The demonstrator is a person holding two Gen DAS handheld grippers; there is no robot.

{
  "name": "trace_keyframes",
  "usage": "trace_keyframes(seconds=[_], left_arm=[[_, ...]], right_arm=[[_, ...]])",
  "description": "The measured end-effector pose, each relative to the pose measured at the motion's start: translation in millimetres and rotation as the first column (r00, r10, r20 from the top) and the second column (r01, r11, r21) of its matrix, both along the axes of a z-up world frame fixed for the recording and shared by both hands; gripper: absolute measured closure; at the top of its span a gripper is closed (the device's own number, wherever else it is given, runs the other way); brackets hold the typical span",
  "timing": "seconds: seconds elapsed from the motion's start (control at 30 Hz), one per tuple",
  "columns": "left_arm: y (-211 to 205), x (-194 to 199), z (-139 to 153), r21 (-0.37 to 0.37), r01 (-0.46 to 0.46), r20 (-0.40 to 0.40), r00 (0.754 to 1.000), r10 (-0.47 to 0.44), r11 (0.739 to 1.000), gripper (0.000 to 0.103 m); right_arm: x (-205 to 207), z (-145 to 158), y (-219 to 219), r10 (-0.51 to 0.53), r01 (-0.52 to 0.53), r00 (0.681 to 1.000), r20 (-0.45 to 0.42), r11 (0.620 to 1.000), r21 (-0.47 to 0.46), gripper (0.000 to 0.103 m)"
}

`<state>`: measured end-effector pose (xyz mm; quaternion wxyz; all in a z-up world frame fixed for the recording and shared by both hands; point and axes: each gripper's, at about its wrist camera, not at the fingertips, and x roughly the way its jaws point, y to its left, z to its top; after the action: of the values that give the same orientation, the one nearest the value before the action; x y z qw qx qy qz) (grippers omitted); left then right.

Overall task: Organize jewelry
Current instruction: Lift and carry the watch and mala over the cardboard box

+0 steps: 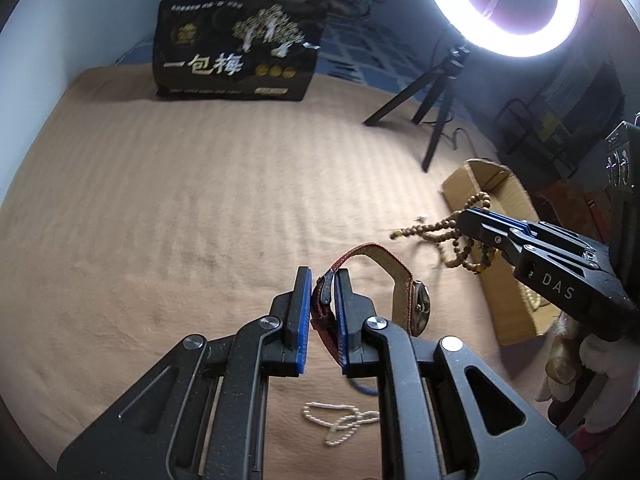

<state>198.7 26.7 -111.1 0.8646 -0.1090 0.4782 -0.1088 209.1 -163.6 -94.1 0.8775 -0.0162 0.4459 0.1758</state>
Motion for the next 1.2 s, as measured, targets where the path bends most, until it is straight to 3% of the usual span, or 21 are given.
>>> trace_keyframes(seconds=[0.7, 1.03, 1.2], left_arm=[[-74, -20, 44, -0.044, 0.119, 0.093, 0.989, -0.115, 0.992, 0.093], [-117, -24, 54, -0.050, 0.184, 0.120, 0.977, -0.178, 0.982, 0.093], [-142, -24, 53, -0.050, 0.216, 0.120, 0.971, -0.208, 0.975, 0.093]], right_arm=[[-38, 73, -69, -0.090, 0.074, 0.984, 0.150, 0.991, 0.107, 0.092], [-44, 88, -125, -0.204, 0.176, 0.962, 0.182, 0.971, 0.162, 0.092], [-46, 87, -153, -0.265, 0.239, 0.944, 0.195, 0.960, 0.147, 0.092]])
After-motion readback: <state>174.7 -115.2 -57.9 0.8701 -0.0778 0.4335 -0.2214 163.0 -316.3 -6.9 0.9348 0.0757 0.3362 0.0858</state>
